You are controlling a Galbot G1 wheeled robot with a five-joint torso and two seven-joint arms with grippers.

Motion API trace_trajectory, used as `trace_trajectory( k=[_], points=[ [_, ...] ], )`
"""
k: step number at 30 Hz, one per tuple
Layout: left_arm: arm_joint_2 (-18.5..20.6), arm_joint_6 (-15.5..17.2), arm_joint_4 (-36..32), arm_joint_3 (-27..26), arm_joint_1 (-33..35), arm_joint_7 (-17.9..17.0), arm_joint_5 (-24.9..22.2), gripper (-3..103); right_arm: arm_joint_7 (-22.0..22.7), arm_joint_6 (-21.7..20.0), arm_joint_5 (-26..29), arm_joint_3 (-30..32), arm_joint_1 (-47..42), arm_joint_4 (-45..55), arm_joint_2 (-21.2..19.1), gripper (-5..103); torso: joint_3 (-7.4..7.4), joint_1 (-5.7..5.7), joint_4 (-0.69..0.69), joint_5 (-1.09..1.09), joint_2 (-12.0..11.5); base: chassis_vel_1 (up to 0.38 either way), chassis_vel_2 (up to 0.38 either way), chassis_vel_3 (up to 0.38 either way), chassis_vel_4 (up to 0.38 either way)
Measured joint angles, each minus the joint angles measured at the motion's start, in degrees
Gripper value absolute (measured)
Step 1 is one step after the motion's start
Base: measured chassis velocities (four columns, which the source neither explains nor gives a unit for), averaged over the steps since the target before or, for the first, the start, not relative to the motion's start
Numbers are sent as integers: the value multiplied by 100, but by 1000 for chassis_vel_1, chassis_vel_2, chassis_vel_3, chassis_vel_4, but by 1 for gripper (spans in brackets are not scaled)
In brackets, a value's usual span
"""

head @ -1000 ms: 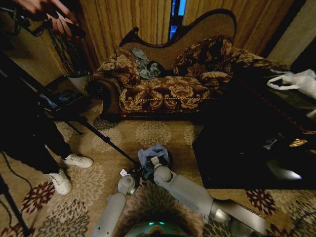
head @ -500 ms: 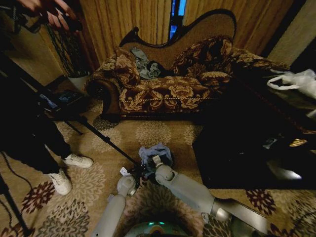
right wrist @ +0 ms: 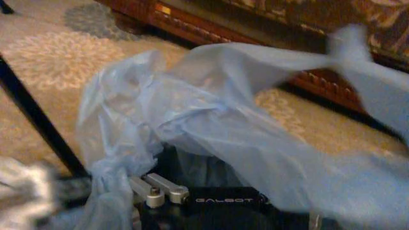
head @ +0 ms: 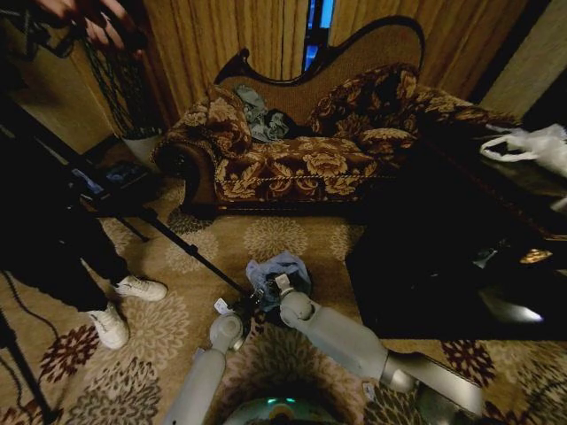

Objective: Place a garbage bag over the trash bin.

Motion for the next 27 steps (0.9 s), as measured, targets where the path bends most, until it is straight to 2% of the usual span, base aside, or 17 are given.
trace_trajectory(
  k=[1, 20, 24, 27],
  points=[
    [3, 30, -169, -6, 55, 1, 0, 100, -62, 24, -17, 36, -11, -108, 39, 100, 0, 0, 0, 0, 0, 0, 0, 0, 0],
    [122, 264, -1596, -127, 748, -72, 134, 100, -56, 12, 142, 45, -2, -36, 56, 100, 0, 0, -1, -1, 1, 0, 0, 0, 0],
    [149, 314, -1993, -154, 912, -123, 376, 100, -62, 24, 155, 110, -19, -15, 59, 100, 0, 0, 0, -1, 1, 0, 0, 0, 0],
    [144, 364, -2197, -157, 874, -187, 839, 100, -80, 42, 302, 367, -60, -41, 120, 100, 0, 0, 0, 0, 1, 0, 0, 0, 0]
  ],
)
